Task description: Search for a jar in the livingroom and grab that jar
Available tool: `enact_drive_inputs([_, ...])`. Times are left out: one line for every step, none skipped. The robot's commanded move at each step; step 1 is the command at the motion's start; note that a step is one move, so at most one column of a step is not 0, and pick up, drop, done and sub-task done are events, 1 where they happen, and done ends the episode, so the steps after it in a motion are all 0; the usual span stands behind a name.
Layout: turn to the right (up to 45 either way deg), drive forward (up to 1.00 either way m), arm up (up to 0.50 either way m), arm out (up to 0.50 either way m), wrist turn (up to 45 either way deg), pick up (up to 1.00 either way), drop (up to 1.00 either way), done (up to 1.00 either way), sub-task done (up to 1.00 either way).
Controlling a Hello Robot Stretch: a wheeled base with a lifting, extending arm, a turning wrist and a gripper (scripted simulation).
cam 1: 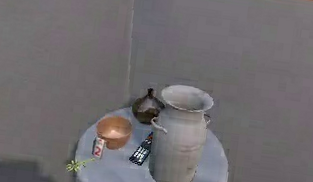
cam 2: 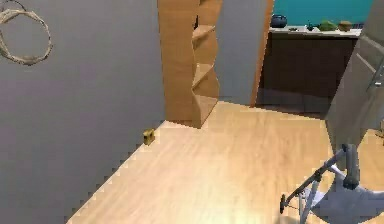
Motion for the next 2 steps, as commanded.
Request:
enact_drive_inputs([45.0,0.00,0.00,0.00,0.0,0.00,0.00,0.00,0.00])
enact_drive_inputs([6.0,0.00,0.00,0.00,0.0,0.00,0.00,0.00,0.00])
